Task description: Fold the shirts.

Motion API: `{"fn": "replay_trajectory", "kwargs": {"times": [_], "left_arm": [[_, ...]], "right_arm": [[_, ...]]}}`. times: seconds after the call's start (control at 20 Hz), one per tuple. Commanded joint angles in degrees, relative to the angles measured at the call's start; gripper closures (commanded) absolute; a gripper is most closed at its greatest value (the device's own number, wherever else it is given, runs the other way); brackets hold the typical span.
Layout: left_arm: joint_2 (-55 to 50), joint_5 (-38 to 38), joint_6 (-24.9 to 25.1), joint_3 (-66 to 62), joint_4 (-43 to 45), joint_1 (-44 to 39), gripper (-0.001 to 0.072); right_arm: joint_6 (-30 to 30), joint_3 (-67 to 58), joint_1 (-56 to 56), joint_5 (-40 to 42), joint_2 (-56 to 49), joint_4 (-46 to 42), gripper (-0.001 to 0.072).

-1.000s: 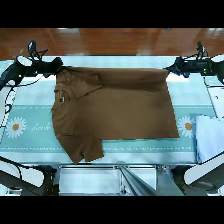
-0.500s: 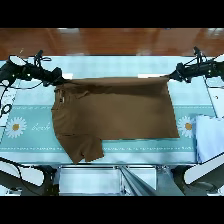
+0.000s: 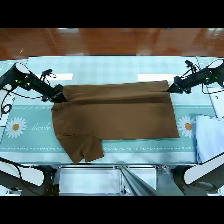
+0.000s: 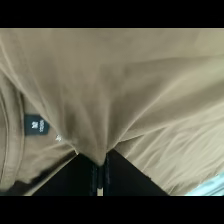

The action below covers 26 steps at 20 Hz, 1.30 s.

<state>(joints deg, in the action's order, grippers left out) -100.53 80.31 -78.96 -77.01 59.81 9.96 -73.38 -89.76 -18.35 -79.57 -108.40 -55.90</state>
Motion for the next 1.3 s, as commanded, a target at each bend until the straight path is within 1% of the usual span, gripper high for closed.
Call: {"fn": "replay_trajectory", "kwargs": {"times": [0.0,0.05,0.1,0.2,0.25,0.35,0.4,0.45,0.55,0.6,0.7,0.8,0.95,1.05,1.2,1.25], "left_arm": [[0.0,0.8,-0.4,1.4,1.0,-0.6,0.0606],[0.1,1.5,-0.3,1.4,1.1,-0.8,0.0366],[0.3,1.8,-0.6,1.4,1.2,-0.9,0.0203],[2.4,0.2,-3.1,1.4,1.1,-0.9,0.0201],[4.6,-0.9,-3.6,1.4,1.3,-0.9,0.0201],[11.0,-1.8,-4.5,2.2,3.8,-0.2,0.0201],[15.0,-1.8,-4.5,4.0,6.2,0.4,0.0201],[19.0,-1.9,-4.9,7.2,8.3,1.4,0.0201],[27.2,-0.8,-8.8,18.1,10.1,5.6,0.0201],[31.2,-0.2,-9.9,24.9,9.0,8.4,0.0201],[38.8,-1.5,-9.9,37.8,5.2,12.8,0.0201],[44.9,-3.8,-10.2,47.0,3.6,16.5,0.0201],[48.5,-2.1,-10.0,53.2,3.6,21.6,0.0201],[48.5,-1.8,-8.9,55.9,3.2,21.2,0.0201],[48.3,-3.9,-7.0,57.4,-0.2,19.1,0.0201],[48.3,-4.5,-7.1,57.6,-0.3,18.3,0.0201]], "right_arm": [[-1.4,0.4,0.0,0.5,0.0,-0.7,0.0542],[-3.2,0.4,0.0,0.4,0.0,-0.7,0.0298],[-3.9,0.3,-0.1,-0.1,0.3,-0.7,0.0305],[-5.7,0.3,-1.4,-2.1,2.1,-0.9,0.0305],[-6.1,0.3,-2.5,-3.5,3.7,-1.1,0.0305],[-7.5,1.2,-5.0,-5.4,8.2,-4.6,0.0305],[-7.7,3.7,-6.2,-4.1,11.1,-5.6,0.0305],[-7.7,8.3,-7.2,-0.9,14.8,-5.2,0.0305],[-6.8,21.0,-8.0,6.2,22.0,-1.1,0.0305],[-3.7,27.8,-7.9,9.0,25.4,2.2,0.0305],[3.6,39.1,-7.9,12.4,31.1,11.0,0.0305],[7.8,46.2,-7.9,12.9,35.3,16.9,0.0305],[8.7,51.0,-7.9,12.5,40.1,18.2,0.0305],[8.8,51.4,-7.9,12.3,42.2,18.0,0.0304],[8.8,51.4,-7.9,12.0,43.4,18.6,0.0305],[8.7,51.4,-7.9,12.0,43.4,18.5,0.0305]]}}
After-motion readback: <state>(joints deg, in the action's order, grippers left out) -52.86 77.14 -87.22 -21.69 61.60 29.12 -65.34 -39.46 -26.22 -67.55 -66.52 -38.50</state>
